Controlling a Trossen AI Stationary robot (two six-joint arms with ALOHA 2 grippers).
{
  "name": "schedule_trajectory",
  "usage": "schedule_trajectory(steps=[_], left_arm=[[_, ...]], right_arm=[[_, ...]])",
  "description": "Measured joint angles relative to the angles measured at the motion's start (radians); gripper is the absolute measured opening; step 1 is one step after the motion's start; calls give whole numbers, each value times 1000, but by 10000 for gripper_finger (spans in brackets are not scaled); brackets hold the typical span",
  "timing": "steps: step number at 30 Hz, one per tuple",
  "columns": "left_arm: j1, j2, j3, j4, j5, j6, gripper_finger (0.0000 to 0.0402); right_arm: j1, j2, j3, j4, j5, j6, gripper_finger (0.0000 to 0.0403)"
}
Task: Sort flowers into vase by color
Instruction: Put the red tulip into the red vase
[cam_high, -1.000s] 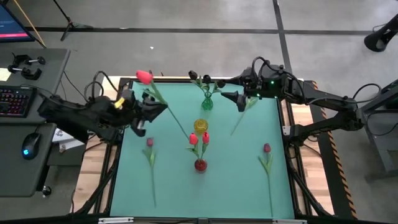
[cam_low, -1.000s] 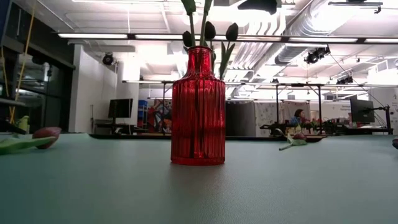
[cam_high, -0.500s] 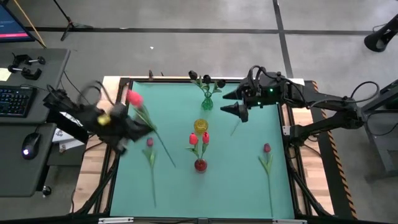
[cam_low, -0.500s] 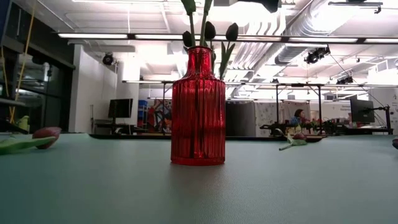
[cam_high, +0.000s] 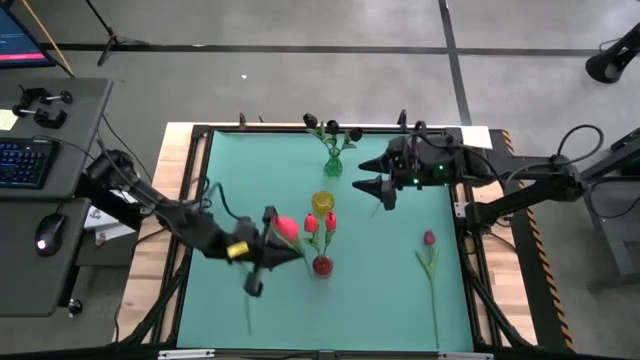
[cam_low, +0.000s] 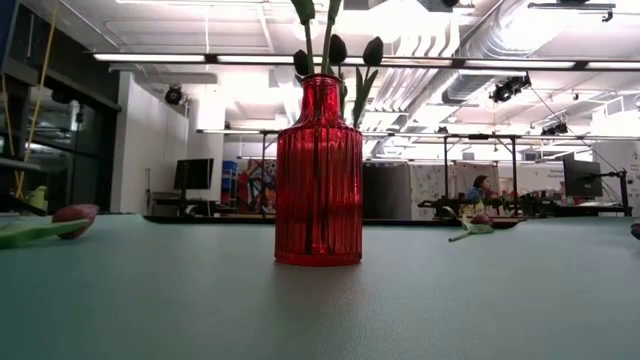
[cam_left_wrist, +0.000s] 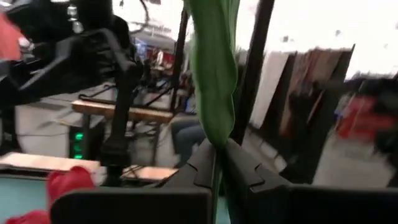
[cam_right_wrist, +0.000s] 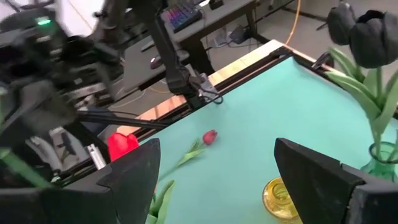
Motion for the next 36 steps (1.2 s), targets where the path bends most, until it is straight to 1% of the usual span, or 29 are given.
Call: schedule_trajectory(steps=[4, 6, 8, 12, 15, 21, 28, 32, 36], left_arm=[[-16, 81, 127, -147, -120, 110, 0], [-16, 112, 178, -202, -160, 138, 0], [-10, 147, 211, -217, -172, 141, 0], [8, 203, 222, -197, -176, 92, 0], [20, 230, 223, -165, -230, 55, 0], [36, 251, 223, -161, -369, 61, 0], [38, 252, 223, -180, -380, 26, 0], [31, 252, 223, -207, -379, -21, 0], [22, 252, 223, -212, -374, -23, 0]], right_arm=[[20, 0, 0, -2, 48, -1, 304], [25, 0, 0, -5, 54, -5, 304], [26, 0, 0, -8, 54, -6, 304], [26, 0, 0, -17, 54, -14, 304], [26, 0, 0, -19, 55, -33, 304], [26, 0, 0, -25, 50, -62, 304], [26, 0, 0, -29, 49, -80, 304], [26, 0, 0, -54, 47, -80, 304], [26, 0, 0, -71, 47, -80, 304]])
